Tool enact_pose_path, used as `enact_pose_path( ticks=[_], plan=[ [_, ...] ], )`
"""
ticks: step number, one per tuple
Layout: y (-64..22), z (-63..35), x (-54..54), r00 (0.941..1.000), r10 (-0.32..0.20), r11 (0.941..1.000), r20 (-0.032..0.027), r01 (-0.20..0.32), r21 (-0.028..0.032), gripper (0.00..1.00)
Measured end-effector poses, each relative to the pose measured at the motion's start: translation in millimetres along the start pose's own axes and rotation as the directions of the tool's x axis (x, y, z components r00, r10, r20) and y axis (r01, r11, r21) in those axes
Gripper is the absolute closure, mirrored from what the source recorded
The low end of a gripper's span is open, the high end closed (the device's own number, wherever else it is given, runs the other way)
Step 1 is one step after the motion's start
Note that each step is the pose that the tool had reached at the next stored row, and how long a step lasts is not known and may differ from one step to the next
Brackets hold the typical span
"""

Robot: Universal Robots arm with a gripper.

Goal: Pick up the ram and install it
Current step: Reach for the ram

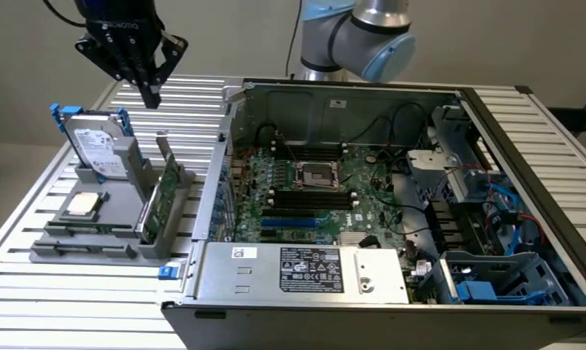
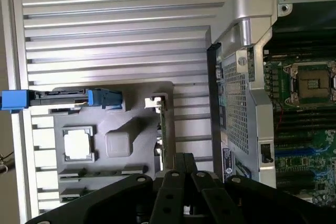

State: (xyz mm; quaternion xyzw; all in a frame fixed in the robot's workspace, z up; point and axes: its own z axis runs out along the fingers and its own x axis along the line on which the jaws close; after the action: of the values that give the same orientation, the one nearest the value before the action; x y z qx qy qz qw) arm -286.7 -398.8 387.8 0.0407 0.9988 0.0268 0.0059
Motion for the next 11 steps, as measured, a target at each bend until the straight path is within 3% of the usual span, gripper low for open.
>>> enact_pose_path(
  ticks=[11],
  plan=[
    [-4.5, 5.7, 50.0, 1.0, 0.0, 1.0, -0.0031, 0.0, 0.0024, 0.89]
  ],
)
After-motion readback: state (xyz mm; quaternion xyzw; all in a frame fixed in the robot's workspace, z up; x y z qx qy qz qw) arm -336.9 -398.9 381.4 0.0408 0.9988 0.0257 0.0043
